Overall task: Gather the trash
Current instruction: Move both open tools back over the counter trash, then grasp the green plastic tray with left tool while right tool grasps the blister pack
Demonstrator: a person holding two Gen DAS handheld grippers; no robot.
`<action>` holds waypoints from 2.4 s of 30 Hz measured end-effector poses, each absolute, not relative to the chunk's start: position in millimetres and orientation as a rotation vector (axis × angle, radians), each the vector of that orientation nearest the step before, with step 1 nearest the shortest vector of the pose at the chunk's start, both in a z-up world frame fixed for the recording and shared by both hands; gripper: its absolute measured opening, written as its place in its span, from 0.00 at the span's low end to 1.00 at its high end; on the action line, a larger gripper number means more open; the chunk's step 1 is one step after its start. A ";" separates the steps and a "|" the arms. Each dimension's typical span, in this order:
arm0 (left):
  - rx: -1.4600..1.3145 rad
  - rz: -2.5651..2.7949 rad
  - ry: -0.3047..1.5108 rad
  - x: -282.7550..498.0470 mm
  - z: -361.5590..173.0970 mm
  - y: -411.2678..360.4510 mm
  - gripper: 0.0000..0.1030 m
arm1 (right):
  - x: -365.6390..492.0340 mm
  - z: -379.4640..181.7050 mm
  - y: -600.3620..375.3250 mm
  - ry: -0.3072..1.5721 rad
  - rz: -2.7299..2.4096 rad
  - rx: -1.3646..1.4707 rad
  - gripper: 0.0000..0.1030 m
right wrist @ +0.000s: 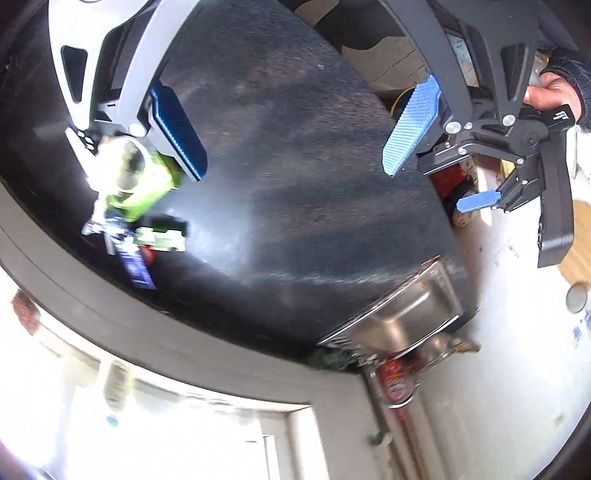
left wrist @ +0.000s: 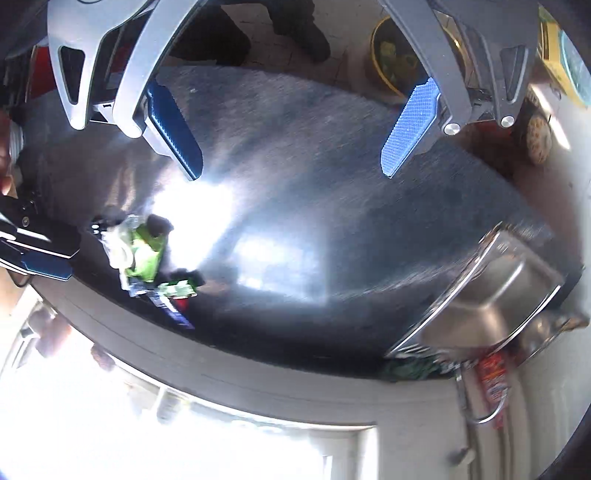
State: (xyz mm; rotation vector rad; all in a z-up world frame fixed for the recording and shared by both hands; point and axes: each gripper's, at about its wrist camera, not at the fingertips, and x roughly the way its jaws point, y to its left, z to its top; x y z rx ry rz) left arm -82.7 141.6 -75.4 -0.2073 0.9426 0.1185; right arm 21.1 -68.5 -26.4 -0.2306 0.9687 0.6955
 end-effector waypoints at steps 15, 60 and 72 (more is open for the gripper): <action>0.006 -0.212 0.932 26.9 -50.8 -14.0 0.92 | 48.4 -22.2 -269.7 0.952 0.405 -0.104 0.90; 0.235 -0.423 1.042 253.0 -200.6 -6.5 0.32 | 206.2 -200.9 -255.9 1.210 0.602 -0.425 0.41; 0.102 -0.243 1.036 180.2 -129.9 4.8 0.32 | 178.7 -130.4 -264.8 1.112 0.494 -0.268 0.40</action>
